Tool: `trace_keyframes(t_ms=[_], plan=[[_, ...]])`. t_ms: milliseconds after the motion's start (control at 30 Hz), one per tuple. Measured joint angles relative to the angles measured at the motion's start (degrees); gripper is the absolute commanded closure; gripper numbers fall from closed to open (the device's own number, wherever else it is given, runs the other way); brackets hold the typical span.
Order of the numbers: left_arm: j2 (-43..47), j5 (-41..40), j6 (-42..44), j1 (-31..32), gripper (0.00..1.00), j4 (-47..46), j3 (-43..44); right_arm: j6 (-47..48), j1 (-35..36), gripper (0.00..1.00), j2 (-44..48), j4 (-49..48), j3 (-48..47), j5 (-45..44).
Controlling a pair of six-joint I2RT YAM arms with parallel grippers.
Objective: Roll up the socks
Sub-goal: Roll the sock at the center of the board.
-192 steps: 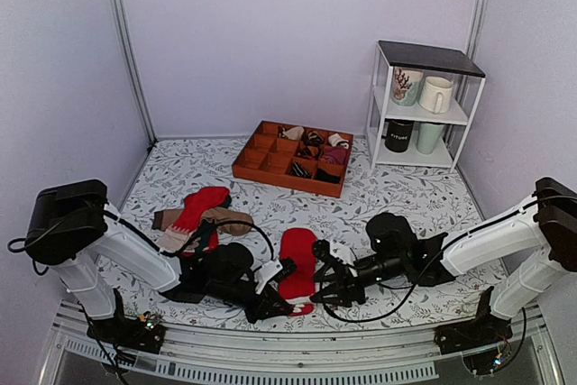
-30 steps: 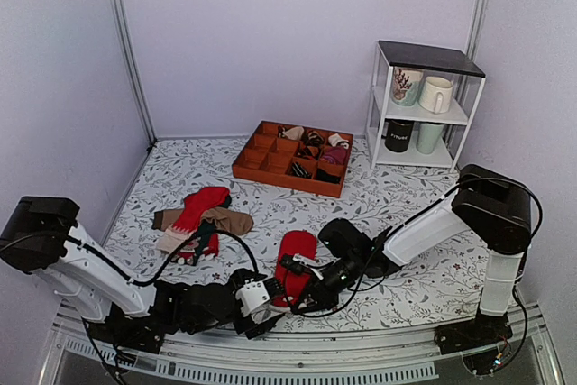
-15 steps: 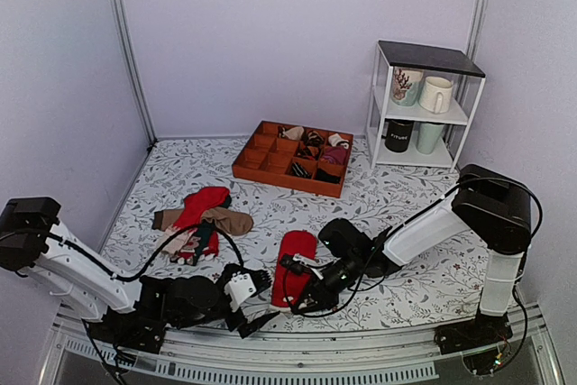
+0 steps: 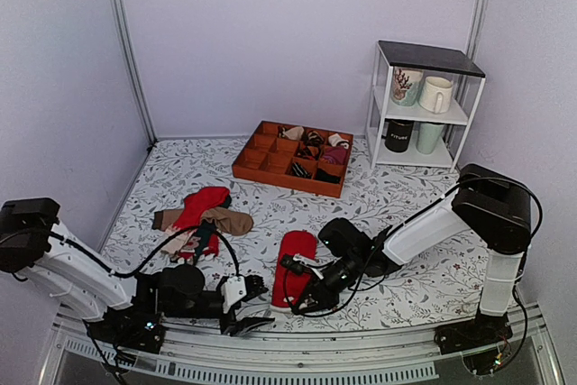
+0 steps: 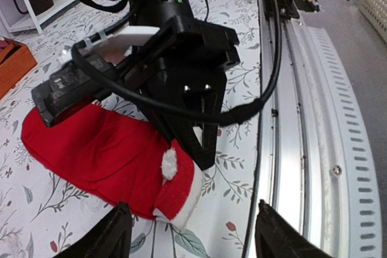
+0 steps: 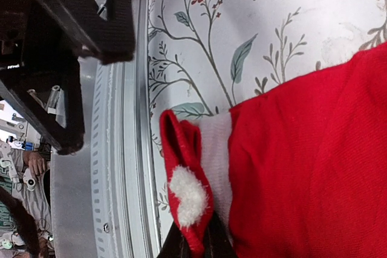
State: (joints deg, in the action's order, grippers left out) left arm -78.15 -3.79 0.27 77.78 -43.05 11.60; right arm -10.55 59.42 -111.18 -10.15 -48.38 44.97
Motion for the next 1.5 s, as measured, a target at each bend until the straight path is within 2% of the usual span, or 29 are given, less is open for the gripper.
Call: trace_keyframes(t_ms=[300, 433, 600, 833, 900, 1067, 1167, 1400, 1500], plan=[[-9.2, 6.21, 2.05, -3.43, 0.3, -6.4, 1.46, 0.04, -0.2, 0.93, 0.0, 0.61, -0.07, 0.55], [-11.76, 8.26, 2.86, -4.81, 0.37, -7.91, 3.45, 0.04, -0.22, 0.93, -0.02, 0.66, -0.04, 0.63], [-15.63, 10.91, 3.06, -6.16, 0.39, -8.59, 5.09, 0.04, -0.24, 0.93, -0.11, 0.63, -0.04, 0.81], [-18.97, 13.55, 2.23, -7.37, 0.5, -8.61, 5.51, 0.09, -0.24, 0.93, -0.11, 0.63, -0.04, 0.85], [-19.41, 13.97, 1.73, -7.93, 0.57, -8.63, 5.7, 0.11, -0.24, 0.93, -0.11, 0.63, -0.04, 0.87], [-19.98, 15.58, 0.66, -9.09, 0.8, -8.92, 6.14, 0.15, -0.24, 0.93, -0.11, 0.66, -0.04, 0.92], [-20.59, 16.9, 0.15, -9.66, 1.0, -9.35, 6.34, 0.2, -0.24, 0.93, -0.11, 0.68, -0.04, 0.96], [-22.8, 19.85, -2.56, -10.58, 1.0, -10.27, 7.48, 0.2, -0.35, 0.91, -0.11, 1.18, 0.09, 1.77], [-23.08, 21.55, -6.1, -11.69, 1.0, -8.7, 8.61, 0.24, -0.46, 0.81, 0.26, 1.55, 0.26, 1.88]])
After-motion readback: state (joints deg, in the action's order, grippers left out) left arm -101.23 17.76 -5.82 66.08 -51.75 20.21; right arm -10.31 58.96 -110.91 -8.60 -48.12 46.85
